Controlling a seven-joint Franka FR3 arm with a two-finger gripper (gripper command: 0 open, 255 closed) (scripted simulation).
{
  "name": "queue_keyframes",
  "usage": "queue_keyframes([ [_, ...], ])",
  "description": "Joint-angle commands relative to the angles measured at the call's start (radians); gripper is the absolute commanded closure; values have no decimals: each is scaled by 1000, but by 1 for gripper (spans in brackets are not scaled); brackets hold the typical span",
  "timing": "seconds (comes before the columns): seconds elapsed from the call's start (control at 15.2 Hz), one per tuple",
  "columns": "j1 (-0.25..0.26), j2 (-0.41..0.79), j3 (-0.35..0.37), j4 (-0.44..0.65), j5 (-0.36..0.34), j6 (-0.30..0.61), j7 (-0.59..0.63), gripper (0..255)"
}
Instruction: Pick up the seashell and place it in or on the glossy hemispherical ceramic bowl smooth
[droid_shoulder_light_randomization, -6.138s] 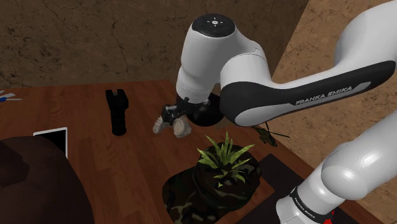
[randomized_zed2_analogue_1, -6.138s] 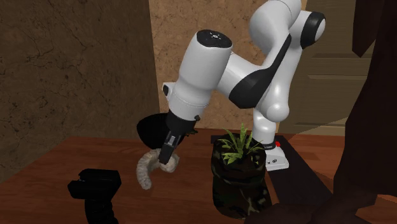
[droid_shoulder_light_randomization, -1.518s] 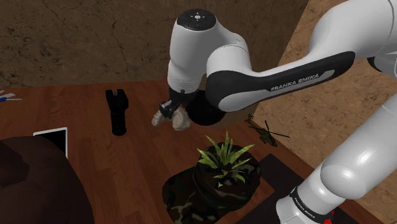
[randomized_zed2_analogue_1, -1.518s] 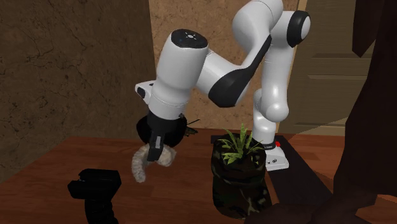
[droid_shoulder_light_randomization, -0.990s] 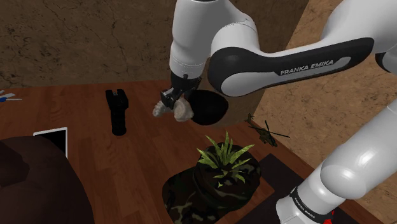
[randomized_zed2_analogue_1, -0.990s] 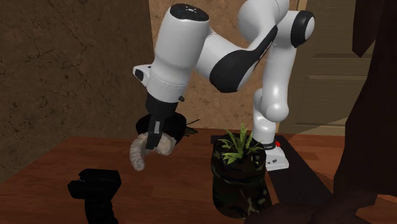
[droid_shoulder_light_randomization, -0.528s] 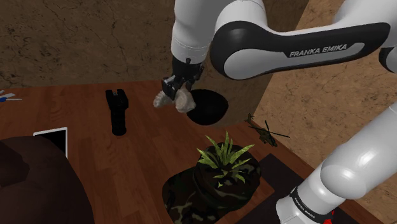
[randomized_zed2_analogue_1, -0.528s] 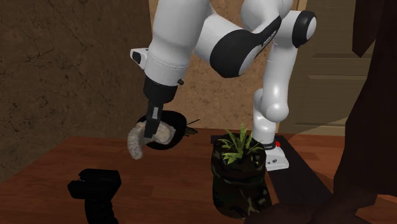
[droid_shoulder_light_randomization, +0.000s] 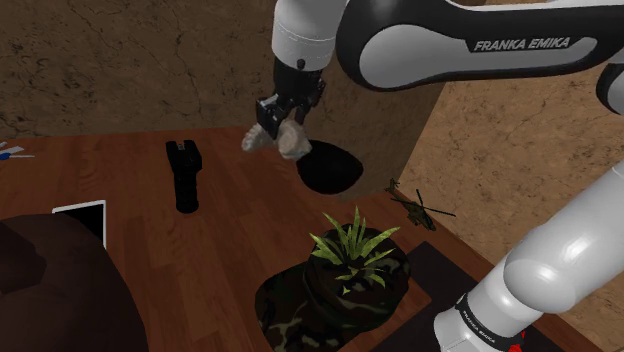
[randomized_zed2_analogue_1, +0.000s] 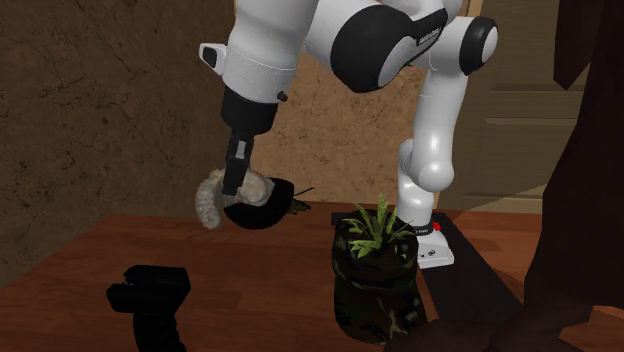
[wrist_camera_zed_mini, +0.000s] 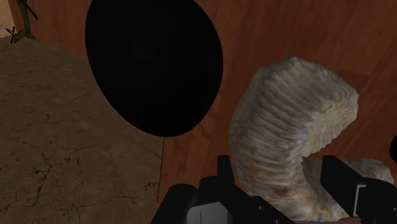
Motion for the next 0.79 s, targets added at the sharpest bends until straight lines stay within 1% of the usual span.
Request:
queue_keyframes([
  [0.0, 1, 1, 1, 28, 2, -26, -9, 255],
  [0.13, 1, 3, 2, 49, 2, -44, -15, 255],
  [0.26, -18, -74, -46, -11, 59, -12, -87, 255],
  [0.4, -26, -141, -98, -65, 104, 13, -155, 255],
  [0.73, -33, -270, -228, -173, 176, 56, -310, 255],
])
